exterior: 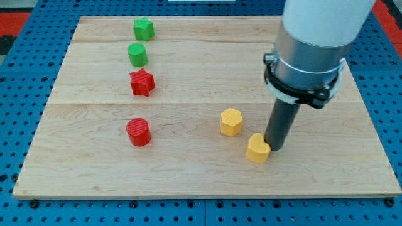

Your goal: Place the yellow heart below the yellow hexagon

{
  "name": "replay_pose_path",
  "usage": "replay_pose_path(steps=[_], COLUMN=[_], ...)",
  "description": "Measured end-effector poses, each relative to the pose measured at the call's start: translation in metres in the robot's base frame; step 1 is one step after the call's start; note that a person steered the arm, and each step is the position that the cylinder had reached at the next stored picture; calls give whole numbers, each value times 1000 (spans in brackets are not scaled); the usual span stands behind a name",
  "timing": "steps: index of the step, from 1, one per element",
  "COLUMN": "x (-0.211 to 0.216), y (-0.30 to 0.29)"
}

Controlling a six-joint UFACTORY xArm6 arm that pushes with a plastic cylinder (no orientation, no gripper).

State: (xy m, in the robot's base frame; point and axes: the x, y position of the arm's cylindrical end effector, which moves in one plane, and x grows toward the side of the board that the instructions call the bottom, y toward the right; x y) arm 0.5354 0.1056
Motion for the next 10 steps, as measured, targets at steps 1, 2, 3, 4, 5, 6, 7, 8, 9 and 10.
replay_pose_path(steps=[1, 2, 3, 4, 5, 6, 7, 8, 9, 10], x=[0, 0, 1, 2, -5, -36, -105, -125, -129, -146], y=[-27, -32, -31, 42, 131, 201, 239, 239, 236, 202])
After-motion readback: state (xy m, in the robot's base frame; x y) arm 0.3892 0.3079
